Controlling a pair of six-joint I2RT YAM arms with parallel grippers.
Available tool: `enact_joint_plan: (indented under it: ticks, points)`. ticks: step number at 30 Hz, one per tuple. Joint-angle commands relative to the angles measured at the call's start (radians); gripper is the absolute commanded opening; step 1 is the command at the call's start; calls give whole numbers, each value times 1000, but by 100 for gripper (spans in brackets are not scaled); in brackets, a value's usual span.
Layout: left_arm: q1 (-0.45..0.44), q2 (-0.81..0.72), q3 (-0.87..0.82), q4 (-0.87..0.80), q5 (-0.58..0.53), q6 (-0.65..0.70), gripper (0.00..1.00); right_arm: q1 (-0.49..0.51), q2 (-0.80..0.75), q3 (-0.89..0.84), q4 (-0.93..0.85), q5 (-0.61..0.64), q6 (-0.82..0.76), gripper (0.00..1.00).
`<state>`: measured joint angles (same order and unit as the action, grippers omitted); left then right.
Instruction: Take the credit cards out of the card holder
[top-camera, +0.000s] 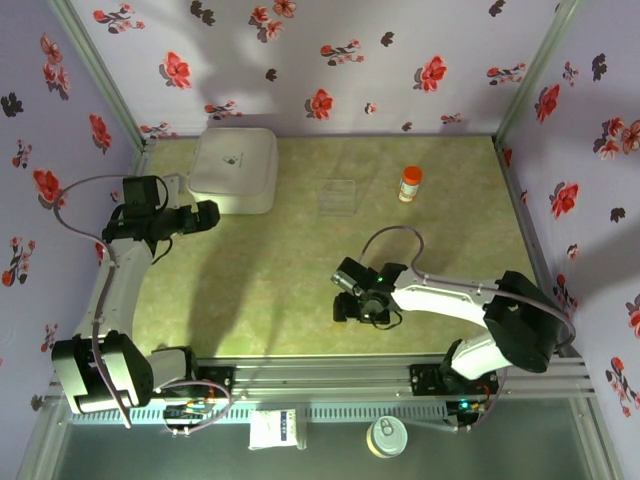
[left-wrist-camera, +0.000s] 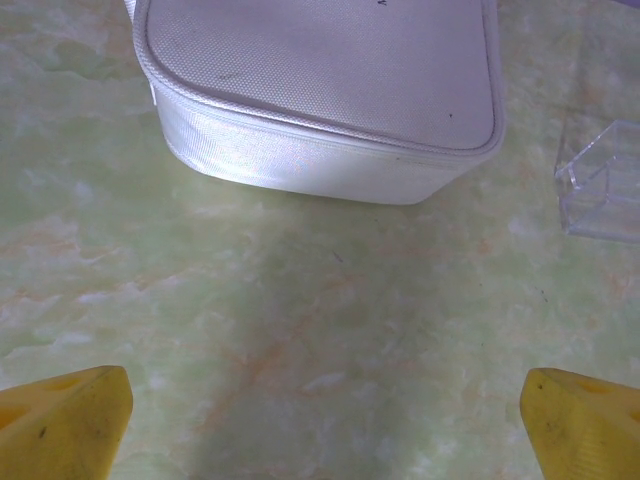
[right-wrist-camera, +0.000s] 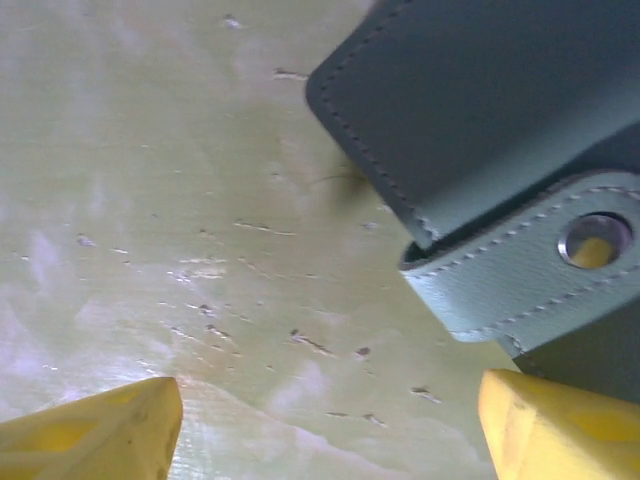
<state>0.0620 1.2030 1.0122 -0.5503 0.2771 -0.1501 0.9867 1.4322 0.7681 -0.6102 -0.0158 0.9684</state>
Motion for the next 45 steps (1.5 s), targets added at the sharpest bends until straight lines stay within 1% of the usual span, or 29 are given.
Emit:
enact_joint_plan:
  ticks: [1, 9, 12, 18, 25, 31, 38, 41, 45]
  points:
    - [7, -1, -7, 9, 30, -4, 100, -37, -18, -28, -56, 43, 30, 87]
    - [7, -10, -13, 11, 23, 2, 100, -129, -11, -27, -32, 32, -6, 94]
    - [8, -8, -11, 10, 24, 1, 100, -172, 1, -21, -8, 19, -25, 99]
    - [7, -20, -14, 9, 16, 8, 100, -231, 62, 34, 21, 2, -55, 99]
    - [12, -25, -15, 7, 10, 13, 100, -282, 160, 141, -5, 20, -107, 99]
    - [15, -28, -15, 9, 8, 13, 100, -338, 189, 188, 5, 15, -132, 99]
    - [21, -31, -17, 8, 7, 18, 100, -407, 251, 228, 63, -40, -154, 99]
    - [22, -33, -21, 8, 5, 22, 100, -427, 275, 250, 49, -53, -174, 99]
    - [25, -30, -20, 7, 6, 21, 100, -438, 263, 250, 11, -22, -192, 99]
